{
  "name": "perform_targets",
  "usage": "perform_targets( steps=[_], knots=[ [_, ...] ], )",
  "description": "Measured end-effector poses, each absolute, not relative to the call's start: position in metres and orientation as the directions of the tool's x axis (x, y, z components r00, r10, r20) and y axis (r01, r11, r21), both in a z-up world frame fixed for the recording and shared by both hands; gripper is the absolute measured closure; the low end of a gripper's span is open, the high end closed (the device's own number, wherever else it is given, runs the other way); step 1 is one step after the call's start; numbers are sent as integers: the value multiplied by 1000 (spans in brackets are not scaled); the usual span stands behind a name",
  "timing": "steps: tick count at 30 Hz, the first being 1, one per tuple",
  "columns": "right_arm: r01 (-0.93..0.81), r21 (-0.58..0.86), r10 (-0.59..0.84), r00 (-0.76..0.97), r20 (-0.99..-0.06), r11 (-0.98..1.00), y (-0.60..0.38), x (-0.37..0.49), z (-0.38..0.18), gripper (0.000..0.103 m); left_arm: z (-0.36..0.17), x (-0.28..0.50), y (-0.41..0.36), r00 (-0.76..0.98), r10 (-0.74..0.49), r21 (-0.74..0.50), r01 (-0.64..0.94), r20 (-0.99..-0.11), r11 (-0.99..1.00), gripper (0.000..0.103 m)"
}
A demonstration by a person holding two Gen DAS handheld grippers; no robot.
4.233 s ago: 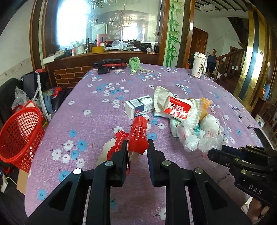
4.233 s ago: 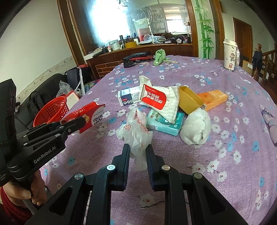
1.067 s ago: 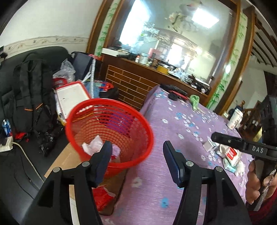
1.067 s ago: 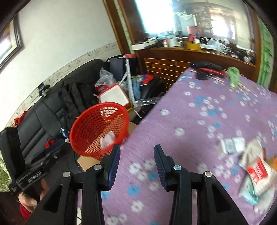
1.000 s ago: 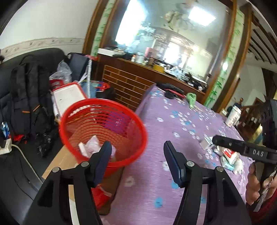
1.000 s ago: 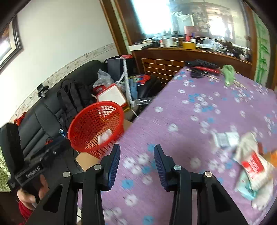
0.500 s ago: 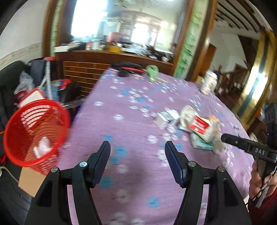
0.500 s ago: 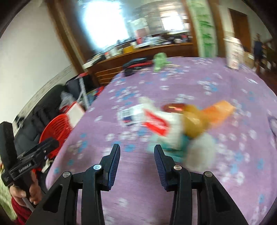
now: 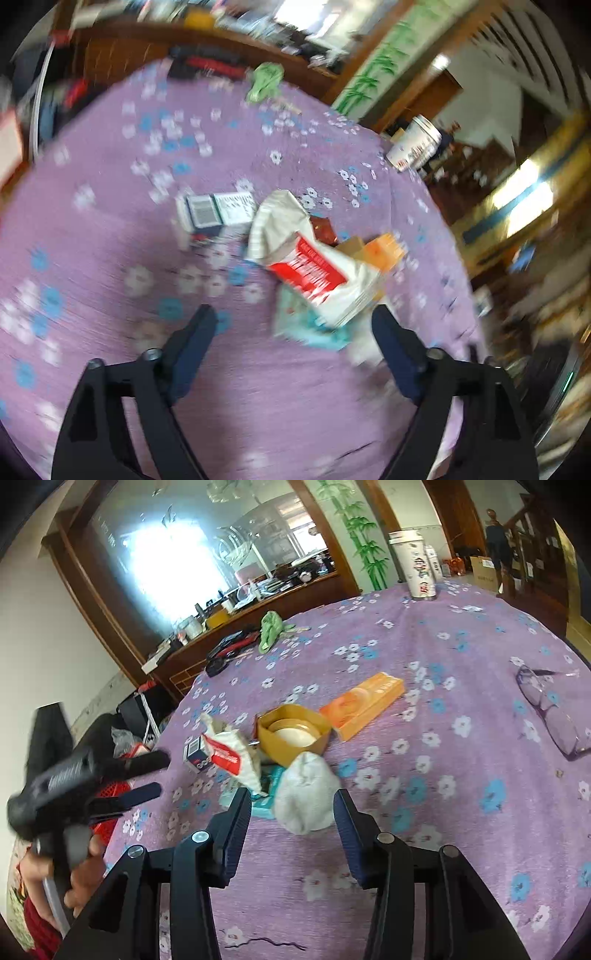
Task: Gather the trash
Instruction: 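Move both grippers back to the remaining trash on the table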
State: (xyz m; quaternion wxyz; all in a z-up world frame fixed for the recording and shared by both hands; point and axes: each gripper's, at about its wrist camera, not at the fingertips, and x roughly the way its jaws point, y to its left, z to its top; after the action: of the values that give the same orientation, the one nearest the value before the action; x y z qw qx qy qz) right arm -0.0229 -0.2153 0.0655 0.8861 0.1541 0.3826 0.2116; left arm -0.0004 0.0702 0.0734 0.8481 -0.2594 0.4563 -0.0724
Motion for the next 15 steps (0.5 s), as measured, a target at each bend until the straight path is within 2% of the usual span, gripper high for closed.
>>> perform_targets(
  steps=[3, 7, 12, 13, 14, 15],
  knots=[
    [-246, 459, 503, 619, -603, 853, -227, -23, 63, 53, 59, 21, 69, 560, -388, -582, -219, -732, 783, 16],
    [-235, 476, 508, 621, -597, 847, -241, -25, 60, 52, 43, 40, 64, 540, -408, -624, -310, -736, 717, 16],
    [-215, 488, 504, 620, -601, 846, -251, -22, 55, 51, 33, 65, 46, 521, -383, -591, -320, -763, 741, 16],
    [-213, 489, 504, 618, -603, 846, -252, -21, 54, 51, 33, 68, 45, 521, -380, -586, -315, -764, 746, 18],
    [-211, 489, 503, 616, -605, 846, -252, -20, 53, 51, 31, 71, 43, 523, -383, -584, -299, -762, 755, 30],
    [-211, 488, 503, 614, -608, 847, -252, -20, 52, 50, 29, 72, 41, 517, -384, -578, -289, -765, 763, 34]
  ],
)
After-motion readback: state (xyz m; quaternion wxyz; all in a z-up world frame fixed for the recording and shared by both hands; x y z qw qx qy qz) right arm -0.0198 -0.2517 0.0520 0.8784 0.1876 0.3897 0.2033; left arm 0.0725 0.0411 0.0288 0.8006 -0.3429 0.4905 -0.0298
